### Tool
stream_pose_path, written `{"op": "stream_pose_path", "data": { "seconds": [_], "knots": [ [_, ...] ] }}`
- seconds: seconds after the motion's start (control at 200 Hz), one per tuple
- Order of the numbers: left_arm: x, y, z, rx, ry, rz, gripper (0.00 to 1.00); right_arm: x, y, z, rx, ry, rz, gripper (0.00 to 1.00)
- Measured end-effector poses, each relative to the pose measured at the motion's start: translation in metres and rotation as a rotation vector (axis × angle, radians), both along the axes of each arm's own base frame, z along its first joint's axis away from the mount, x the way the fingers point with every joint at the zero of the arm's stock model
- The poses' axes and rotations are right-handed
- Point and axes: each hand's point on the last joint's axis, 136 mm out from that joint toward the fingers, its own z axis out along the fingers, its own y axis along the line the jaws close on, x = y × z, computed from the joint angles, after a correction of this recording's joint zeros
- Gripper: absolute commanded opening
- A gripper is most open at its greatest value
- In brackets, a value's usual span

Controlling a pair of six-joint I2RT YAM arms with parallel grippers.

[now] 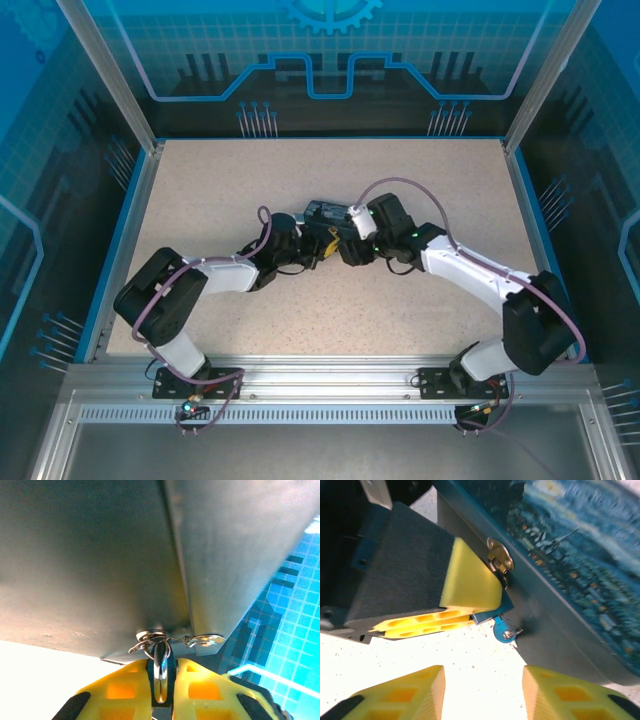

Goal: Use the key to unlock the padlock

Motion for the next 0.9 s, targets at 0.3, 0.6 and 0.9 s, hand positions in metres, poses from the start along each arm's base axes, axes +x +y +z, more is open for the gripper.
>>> {"op": "stream_pose_path", "data": {
  "seconds": [0.3, 0.6, 0.9],
  "knots": [
    [-0.001, -0.001, -0.003, 0.010, 0.021, -0.007, 0.00, 0.005, -0.007, -0.007, -0.105, -0.061, 0.015, 0.47],
    [0.001, -0.002, 0.001, 0.017, 0.018, -0.011, 0.00, 0.007, 0.000, -0.019, -0.211, -0.101, 0.059, 0.44],
    [0.000, -0.002, -0.001, 0.029, 0.021, -0.015, 0.00, 0.018, 0.005, -0.023, -0.249, -0.116, 0.059, 0.39]
  ]
}}
